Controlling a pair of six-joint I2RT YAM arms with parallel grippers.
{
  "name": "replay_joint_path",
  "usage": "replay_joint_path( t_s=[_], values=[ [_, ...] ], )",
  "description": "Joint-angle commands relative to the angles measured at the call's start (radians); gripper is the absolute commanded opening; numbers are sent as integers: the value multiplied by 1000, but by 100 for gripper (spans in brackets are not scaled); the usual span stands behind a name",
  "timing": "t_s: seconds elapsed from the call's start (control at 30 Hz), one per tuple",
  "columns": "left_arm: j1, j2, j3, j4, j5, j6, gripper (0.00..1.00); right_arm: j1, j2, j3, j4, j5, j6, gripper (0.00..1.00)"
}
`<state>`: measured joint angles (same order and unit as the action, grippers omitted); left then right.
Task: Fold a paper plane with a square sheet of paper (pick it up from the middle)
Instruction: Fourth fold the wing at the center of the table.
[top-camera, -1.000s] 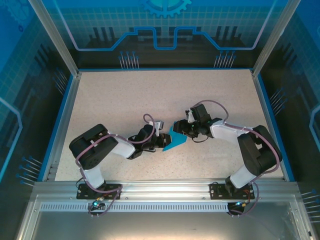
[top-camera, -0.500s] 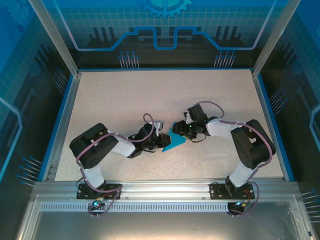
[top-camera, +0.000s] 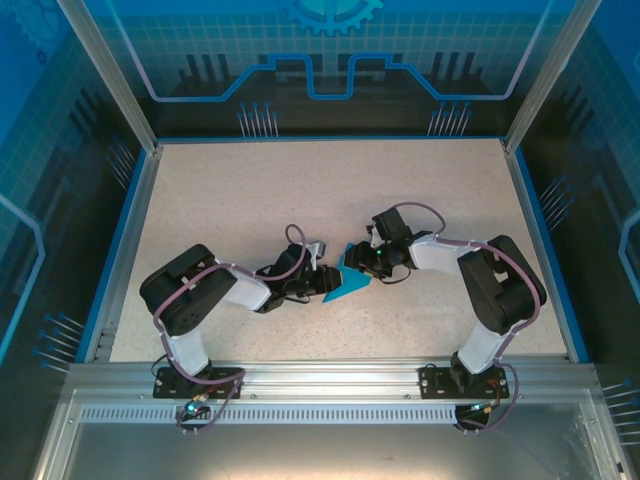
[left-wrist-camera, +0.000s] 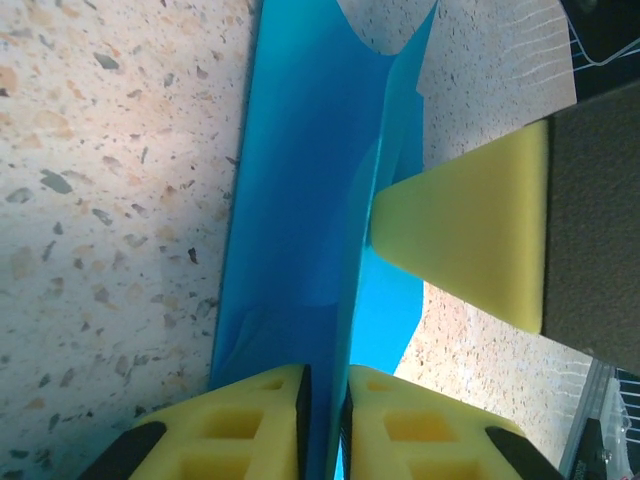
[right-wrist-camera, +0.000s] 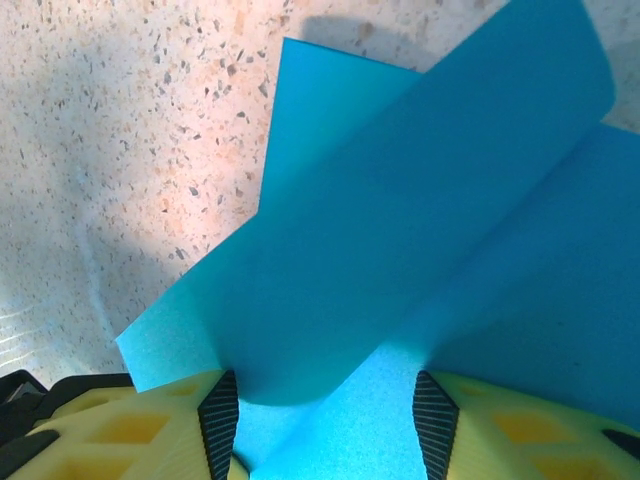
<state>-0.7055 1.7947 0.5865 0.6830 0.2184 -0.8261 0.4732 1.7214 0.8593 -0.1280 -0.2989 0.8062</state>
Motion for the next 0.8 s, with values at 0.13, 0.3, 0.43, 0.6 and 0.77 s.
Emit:
replay_joint_path(
  t_s=[0.13, 0.3, 0.43, 0.6, 0.77],
  values=[
    [18, -25, 9, -45, 30, -13, 26, 13, 53, 14, -92, 77, 28, 51],
    [28, -84, -10, -81, 26, -6, 33, 13, 65, 15, -114, 103, 38, 51],
    [29, -147, -16, -160, 0, 23, 39, 12, 66, 15, -127, 118, 41, 51],
    [30, -207, -8, -204, 5, 47, 42, 13, 66, 15, -149, 140, 49, 50],
    [16, -217, 7, -196, 30, 61, 47, 13, 55, 0, -155, 178, 92, 50]
  ],
)
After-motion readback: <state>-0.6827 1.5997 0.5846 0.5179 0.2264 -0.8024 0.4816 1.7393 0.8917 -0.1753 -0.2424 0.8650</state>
